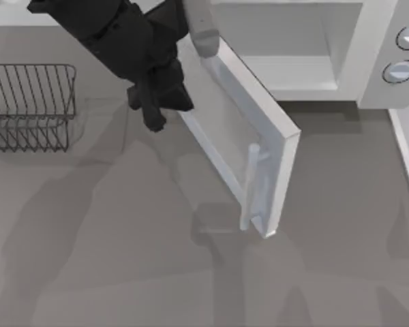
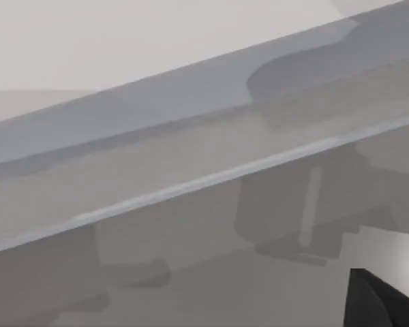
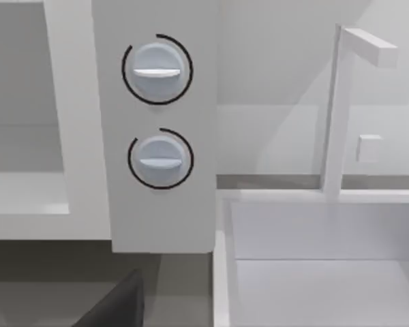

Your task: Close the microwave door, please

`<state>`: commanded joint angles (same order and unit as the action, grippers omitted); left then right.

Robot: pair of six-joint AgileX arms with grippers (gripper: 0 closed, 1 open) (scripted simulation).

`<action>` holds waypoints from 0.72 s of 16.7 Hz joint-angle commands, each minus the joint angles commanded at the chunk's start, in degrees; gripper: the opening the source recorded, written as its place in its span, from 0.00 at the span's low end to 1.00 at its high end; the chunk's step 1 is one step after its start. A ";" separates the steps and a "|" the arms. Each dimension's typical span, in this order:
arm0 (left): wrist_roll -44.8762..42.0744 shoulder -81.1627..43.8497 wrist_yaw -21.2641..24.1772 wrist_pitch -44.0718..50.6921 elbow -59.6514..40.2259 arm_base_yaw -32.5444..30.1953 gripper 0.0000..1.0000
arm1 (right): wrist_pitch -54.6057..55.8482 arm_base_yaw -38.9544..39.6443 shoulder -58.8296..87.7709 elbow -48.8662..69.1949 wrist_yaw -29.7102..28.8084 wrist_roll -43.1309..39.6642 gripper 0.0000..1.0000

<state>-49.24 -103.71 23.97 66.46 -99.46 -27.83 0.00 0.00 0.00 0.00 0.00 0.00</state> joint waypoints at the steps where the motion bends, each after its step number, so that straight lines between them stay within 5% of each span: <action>1: 0.37 -0.27 -0.10 -0.11 -0.37 -0.42 0.00 | 0.00 0.00 0.00 0.00 0.00 0.00 1.00; 12: 3.33 -2.10 -1.04 -0.80 -2.64 -3.18 0.00 | 0.00 0.00 0.00 0.00 0.00 0.00 1.00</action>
<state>-45.91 -105.82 22.93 65.66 -102.09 -31.02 0.00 0.00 0.00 0.00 0.00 0.00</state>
